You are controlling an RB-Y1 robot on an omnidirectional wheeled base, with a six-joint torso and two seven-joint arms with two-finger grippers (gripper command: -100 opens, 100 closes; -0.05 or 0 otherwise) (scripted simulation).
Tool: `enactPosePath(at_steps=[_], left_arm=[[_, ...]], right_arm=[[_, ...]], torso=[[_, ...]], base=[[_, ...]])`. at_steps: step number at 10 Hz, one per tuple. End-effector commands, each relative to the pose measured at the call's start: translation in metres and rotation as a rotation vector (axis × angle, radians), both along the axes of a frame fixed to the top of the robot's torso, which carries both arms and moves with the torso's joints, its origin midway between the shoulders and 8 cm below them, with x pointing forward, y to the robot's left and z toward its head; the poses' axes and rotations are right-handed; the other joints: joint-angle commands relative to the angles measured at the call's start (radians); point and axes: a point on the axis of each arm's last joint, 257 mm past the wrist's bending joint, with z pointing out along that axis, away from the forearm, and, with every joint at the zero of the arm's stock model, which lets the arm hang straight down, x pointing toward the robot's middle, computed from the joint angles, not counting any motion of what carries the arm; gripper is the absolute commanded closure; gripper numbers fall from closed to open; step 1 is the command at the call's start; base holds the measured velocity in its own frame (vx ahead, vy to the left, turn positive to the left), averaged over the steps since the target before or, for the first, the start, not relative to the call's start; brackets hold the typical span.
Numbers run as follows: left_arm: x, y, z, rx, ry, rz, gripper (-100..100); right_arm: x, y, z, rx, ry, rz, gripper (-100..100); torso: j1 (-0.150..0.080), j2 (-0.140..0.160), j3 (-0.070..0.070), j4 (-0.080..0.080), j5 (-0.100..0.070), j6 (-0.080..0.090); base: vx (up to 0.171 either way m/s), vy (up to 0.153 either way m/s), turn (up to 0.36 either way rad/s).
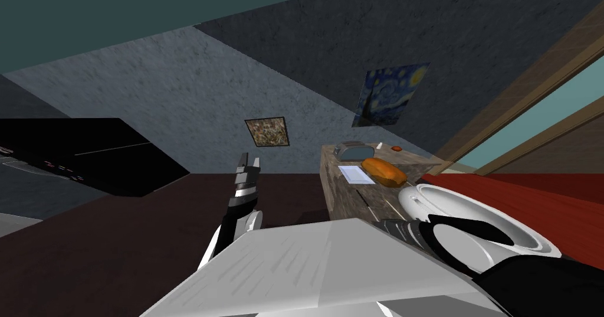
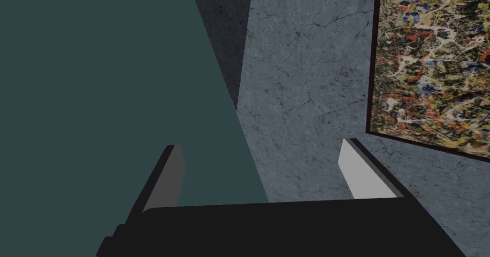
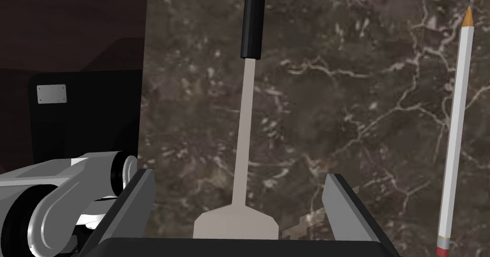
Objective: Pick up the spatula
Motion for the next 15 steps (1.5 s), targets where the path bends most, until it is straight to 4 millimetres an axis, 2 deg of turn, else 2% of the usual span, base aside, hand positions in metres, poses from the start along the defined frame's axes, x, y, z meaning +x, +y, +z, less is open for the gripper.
enactPosePath(at_steps=[1,3,4,5,6,15], left_arm=[[0.000,0.000,0.000,0.000,0.000,0.000,0],[0.000,0.000,0.000,0.000,0.000,0.000,0],[0.000,0.000,0.000,0.000,0.000,0.000,0],[0.000,0.000,0.000,0.000,0.000,0.000,0],[0.000,0.000,0.000,0.000,0.000,0.000,0],[0.000,0.000,0.000,0.000,0.000,0.000,0]], right_arm=[[-0.012,0.005,-0.004,0.033,0.035,-0.021,-100],[-0.022,0.008,-0.007,0.058,0.064,-0.038,-100],[-0.019,0.007,-0.007,0.049,0.054,-0.033,-100],[-0.020,0.007,-0.007,0.051,0.056,-0.034,0],[-0.024,0.005,-0.009,0.049,0.058,-0.016,-100],[-0.046,-0.003,-0.020,0.045,0.061,0.070,-100]], torso=[[0.000,0.000,0.000,0.000,0.000,0.000],[-0.001,-0.001,-0.001,0.000,0.000,0.000],[-0.001,0.001,0.000,0.000,0.000,0.000],[0.000,0.003,0.002,0.001,0.000,0.000],[0.000,0.005,0.003,0.001,0.000,0.000],[0.002,0.002,0.001,0.000,0.001,0.000]], base=[[0.110,-0.014,-0.036],[0.088,-0.027,-0.029],[0.029,-0.014,-0.003],[0.006,-0.003,0.002],[0.051,0.010,-0.130],[0.072,0.018,-0.102]])
